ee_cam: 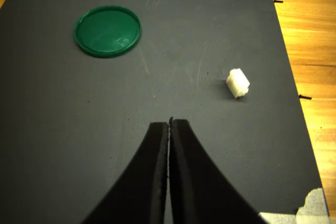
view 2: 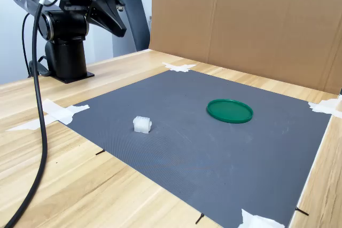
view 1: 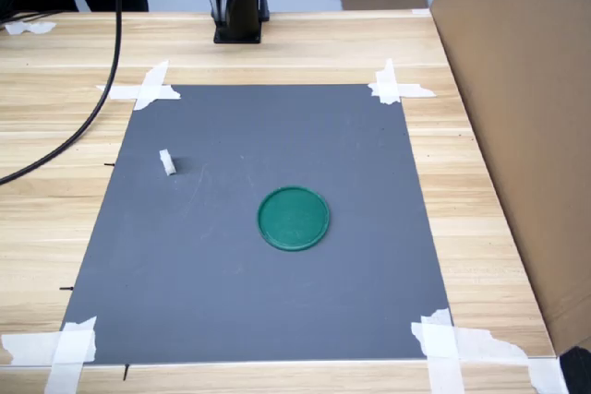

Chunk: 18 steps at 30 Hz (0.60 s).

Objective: Grasp a white terminal and put it in the green lid.

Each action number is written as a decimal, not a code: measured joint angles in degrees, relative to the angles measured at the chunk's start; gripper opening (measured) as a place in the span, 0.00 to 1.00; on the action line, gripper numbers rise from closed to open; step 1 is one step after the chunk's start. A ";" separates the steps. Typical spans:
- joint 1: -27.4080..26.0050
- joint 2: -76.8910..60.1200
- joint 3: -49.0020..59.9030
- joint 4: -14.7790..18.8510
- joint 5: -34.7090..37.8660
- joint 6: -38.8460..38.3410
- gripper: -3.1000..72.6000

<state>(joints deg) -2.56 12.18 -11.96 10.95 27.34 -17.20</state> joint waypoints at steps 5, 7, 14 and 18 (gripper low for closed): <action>0.00 11.24 -7.27 0.00 0.00 0.00 0.00; 0.00 16.37 -9.83 0.00 0.00 0.00 0.00; 0.00 27.60 -17.08 -0.23 0.16 -0.21 0.00; 0.00 31.22 -20.85 -2.01 3.02 -0.77 0.00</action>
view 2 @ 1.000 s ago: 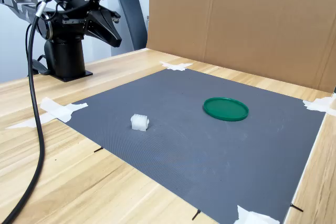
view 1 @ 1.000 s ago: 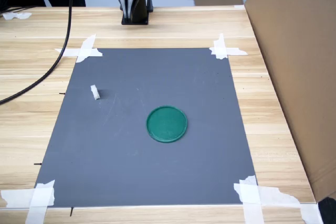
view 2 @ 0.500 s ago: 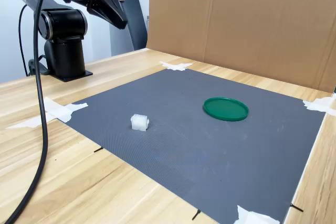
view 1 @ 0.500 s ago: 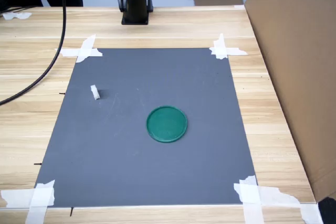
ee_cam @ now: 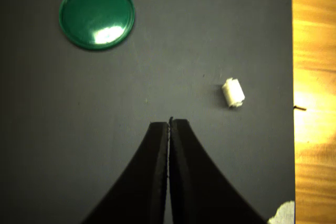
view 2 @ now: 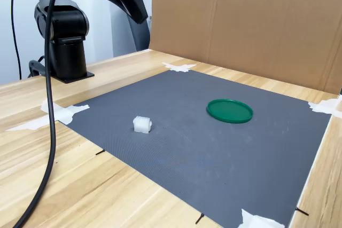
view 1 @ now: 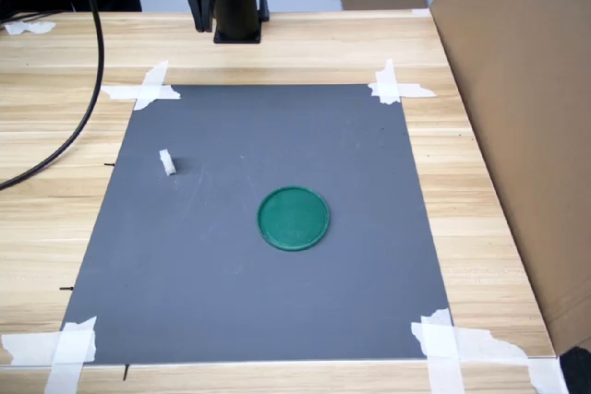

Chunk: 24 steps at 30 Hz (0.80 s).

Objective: Grasp a white terminal and put it in the green lid.

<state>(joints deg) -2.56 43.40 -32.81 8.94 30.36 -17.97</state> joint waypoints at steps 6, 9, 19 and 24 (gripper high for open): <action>0.00 11.10 -11.19 -2.29 19.91 -2.46 0.03; 0.00 12.95 -12.08 -3.82 22.08 -3.29 0.07; 0.00 22.67 -21.94 -16.74 28.62 1.39 0.74; -0.04 27.41 -30.08 -13.64 35.70 -5.57 0.79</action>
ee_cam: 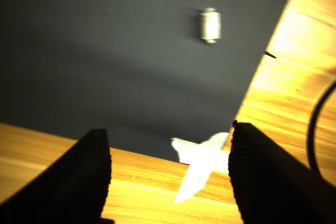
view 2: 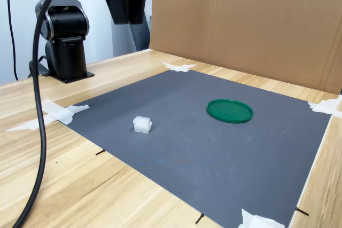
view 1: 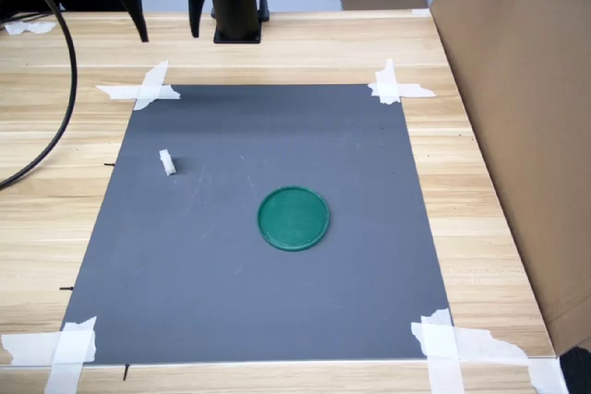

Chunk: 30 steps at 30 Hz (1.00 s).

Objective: Grasp a white terminal and put it in the green lid.

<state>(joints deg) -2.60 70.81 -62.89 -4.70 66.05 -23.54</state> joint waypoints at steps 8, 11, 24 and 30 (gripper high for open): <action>-9.11 4.32 -2.16 11.34 2.78 -12.72 0.79; -10.89 6.31 -2.16 11.07 2.67 -15.79 0.77; -11.24 18.14 -2.38 10.08 -2.40 -25.56 0.74; -11.24 18.71 -1.05 10.02 -6.06 -29.03 0.73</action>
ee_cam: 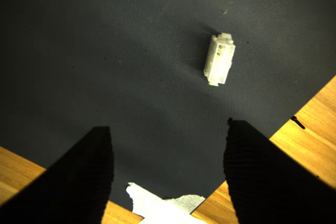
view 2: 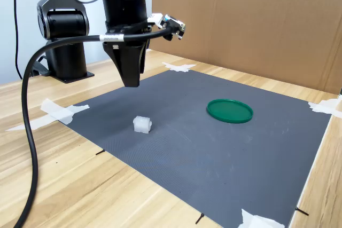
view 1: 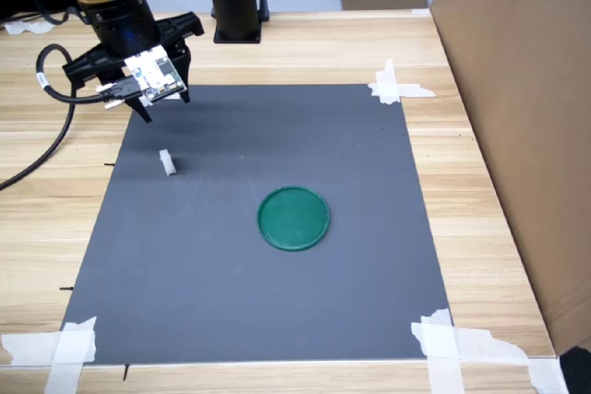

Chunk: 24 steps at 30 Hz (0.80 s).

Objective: Grasp a white terminal and put it in the green lid.

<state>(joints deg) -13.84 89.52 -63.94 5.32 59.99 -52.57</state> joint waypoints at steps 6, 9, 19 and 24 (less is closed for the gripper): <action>0.99 0.00 3.91 -0.98 -3.31 -3.34 0.73; 6.46 0.00 4.69 -3.43 -3.69 0.22 0.73; 7.16 1.84 4.17 -5.33 -6.69 6.03 0.72; 7.16 4.02 2.77 -7.55 -6.69 10.00 0.72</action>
<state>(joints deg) -6.68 93.54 -61.16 -2.22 53.31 -42.57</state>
